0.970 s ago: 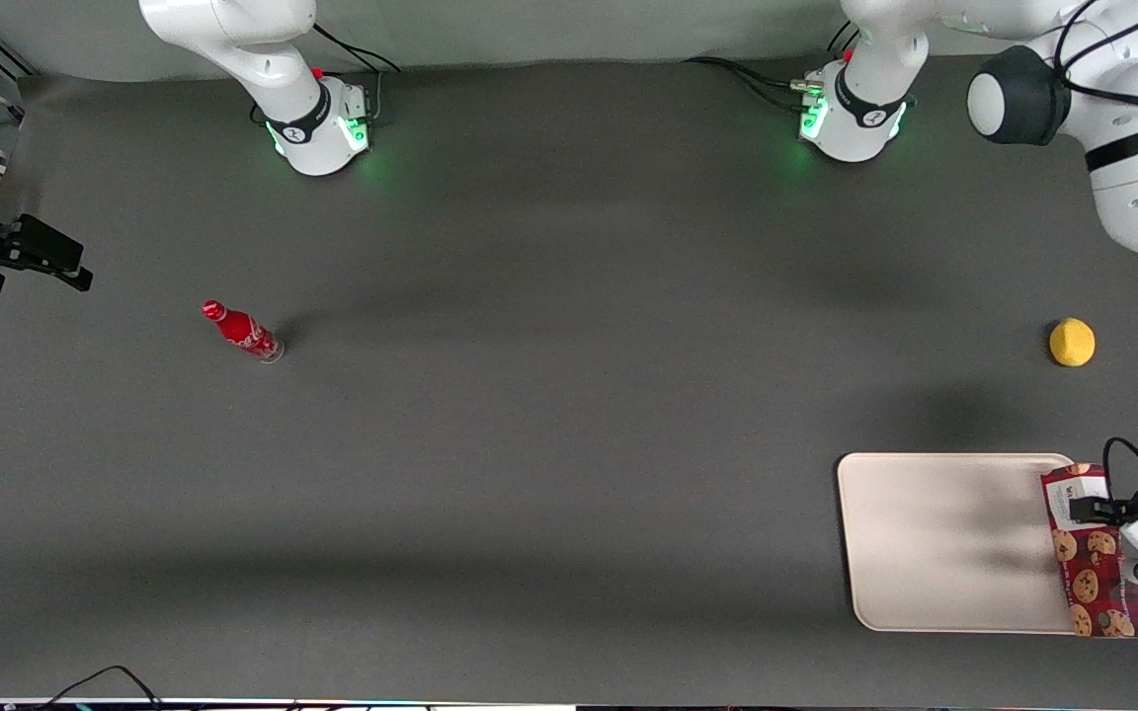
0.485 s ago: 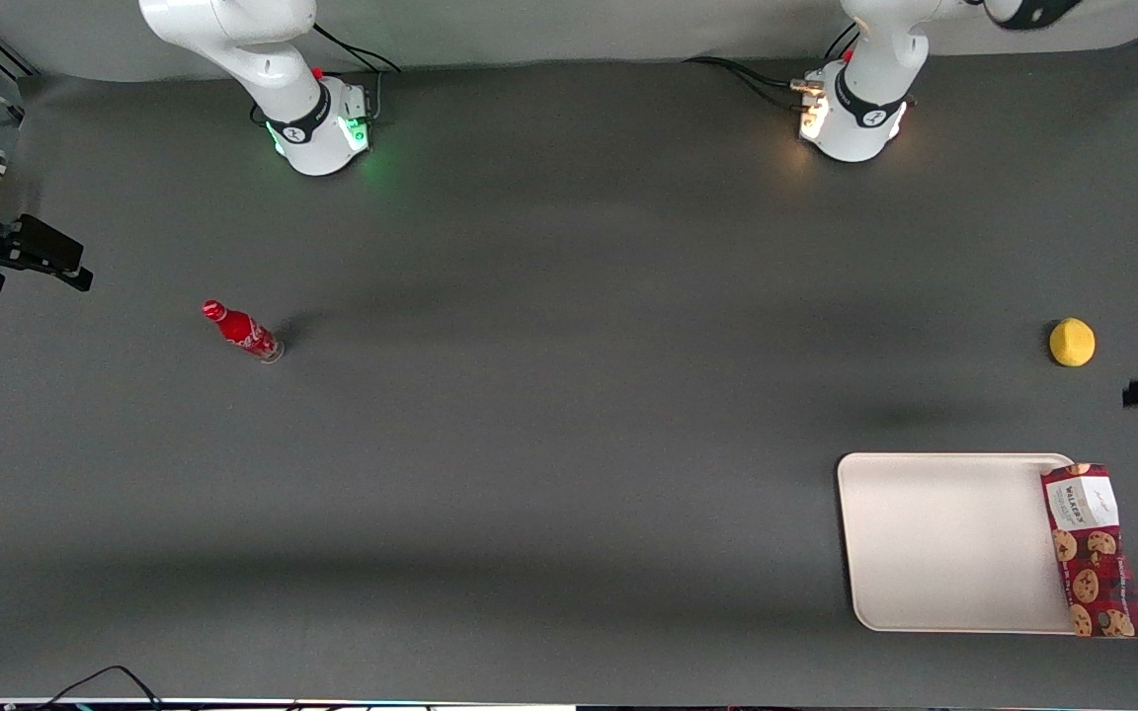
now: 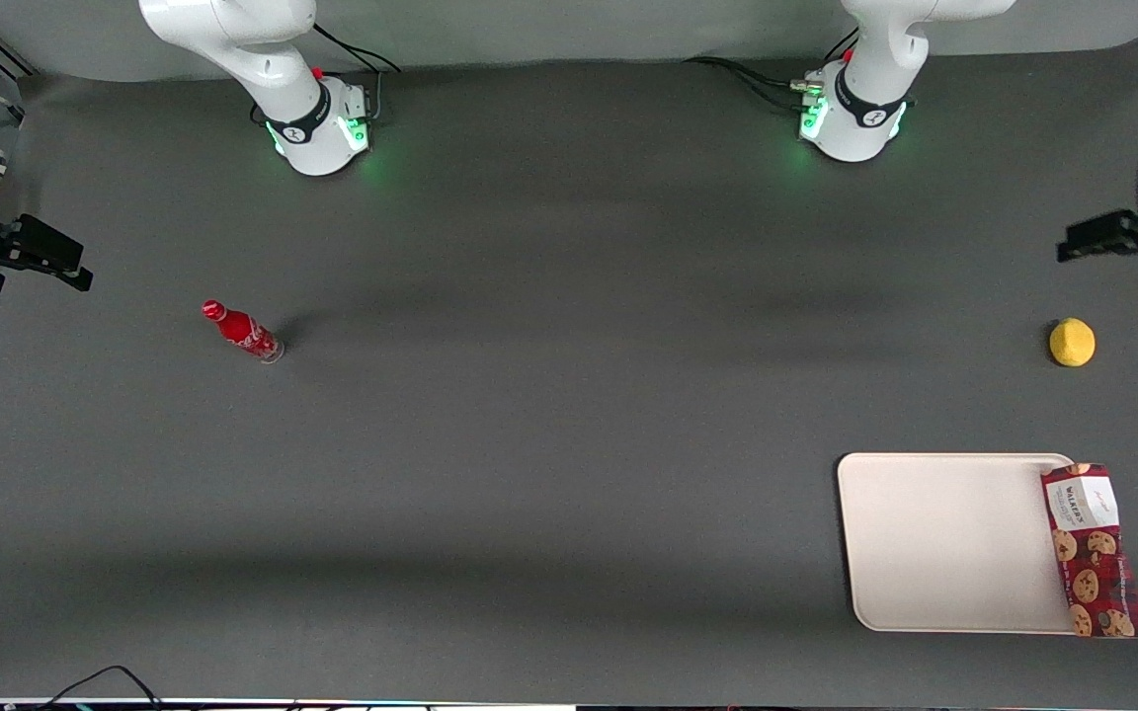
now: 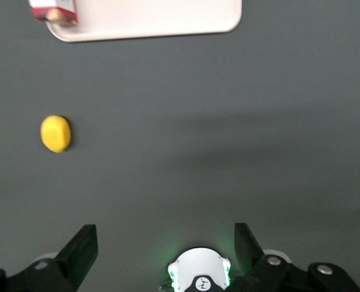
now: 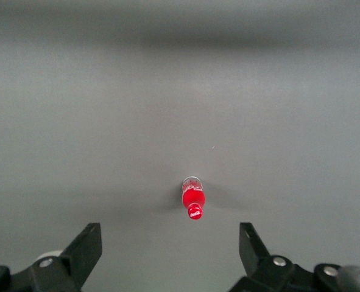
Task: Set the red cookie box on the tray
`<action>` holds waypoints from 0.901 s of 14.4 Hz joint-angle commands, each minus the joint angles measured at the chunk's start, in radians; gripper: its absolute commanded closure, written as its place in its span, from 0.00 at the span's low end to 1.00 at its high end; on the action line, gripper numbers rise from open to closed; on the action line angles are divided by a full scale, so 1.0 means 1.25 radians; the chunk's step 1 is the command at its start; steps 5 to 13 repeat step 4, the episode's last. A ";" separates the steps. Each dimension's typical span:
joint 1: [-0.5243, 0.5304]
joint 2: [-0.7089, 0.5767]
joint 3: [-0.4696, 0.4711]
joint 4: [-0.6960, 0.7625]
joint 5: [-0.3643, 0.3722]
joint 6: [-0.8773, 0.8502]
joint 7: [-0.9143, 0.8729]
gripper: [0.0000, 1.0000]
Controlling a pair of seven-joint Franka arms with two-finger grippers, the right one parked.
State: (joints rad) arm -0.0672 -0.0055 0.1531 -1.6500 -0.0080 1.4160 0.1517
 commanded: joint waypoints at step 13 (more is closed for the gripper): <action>-0.005 -0.131 -0.054 -0.192 0.036 0.091 -0.055 0.00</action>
